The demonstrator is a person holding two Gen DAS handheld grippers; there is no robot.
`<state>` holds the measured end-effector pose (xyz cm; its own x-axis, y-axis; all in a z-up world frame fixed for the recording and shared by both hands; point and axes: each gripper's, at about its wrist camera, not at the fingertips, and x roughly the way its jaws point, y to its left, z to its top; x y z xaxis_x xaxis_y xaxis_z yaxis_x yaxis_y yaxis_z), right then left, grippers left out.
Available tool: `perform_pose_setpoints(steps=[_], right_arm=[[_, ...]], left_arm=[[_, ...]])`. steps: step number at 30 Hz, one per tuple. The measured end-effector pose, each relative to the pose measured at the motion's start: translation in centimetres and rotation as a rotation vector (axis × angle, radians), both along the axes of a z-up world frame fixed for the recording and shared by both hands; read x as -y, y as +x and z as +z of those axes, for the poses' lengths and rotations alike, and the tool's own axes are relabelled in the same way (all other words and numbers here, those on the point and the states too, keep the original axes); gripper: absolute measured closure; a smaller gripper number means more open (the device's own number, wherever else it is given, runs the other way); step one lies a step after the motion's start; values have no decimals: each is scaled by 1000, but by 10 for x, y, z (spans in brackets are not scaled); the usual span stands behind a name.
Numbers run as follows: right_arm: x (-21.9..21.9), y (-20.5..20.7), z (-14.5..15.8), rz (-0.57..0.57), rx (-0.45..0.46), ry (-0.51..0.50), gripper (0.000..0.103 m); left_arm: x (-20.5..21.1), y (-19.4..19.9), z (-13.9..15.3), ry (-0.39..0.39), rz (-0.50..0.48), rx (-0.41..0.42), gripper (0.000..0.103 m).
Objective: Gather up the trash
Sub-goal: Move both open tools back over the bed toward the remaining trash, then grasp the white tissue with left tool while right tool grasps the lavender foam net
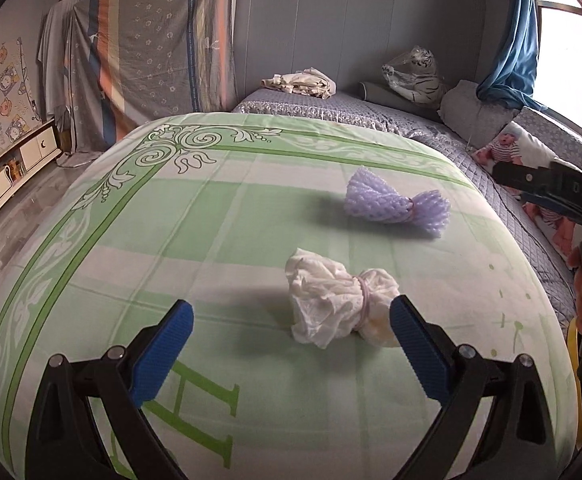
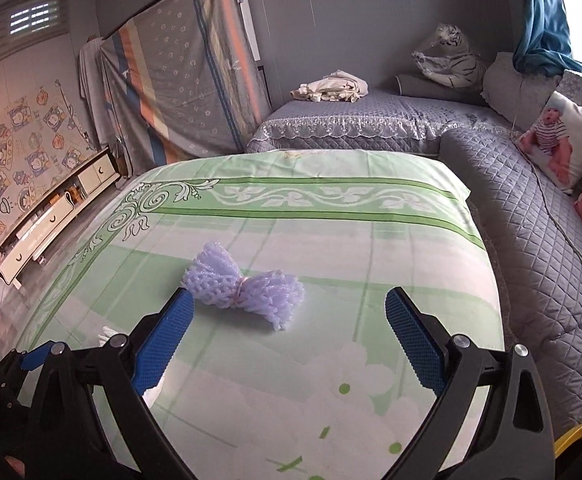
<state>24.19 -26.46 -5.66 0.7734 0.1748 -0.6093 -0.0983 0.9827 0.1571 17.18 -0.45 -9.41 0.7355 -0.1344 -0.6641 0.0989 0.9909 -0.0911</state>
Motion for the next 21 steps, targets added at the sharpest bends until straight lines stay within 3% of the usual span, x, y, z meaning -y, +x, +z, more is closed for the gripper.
perform_pose_setpoints(steps=[21], right_arm=[[-35,73,-55,57,-147,-50,11]], left_arm=[[10,30,-20,-49,-69,-102,8]])
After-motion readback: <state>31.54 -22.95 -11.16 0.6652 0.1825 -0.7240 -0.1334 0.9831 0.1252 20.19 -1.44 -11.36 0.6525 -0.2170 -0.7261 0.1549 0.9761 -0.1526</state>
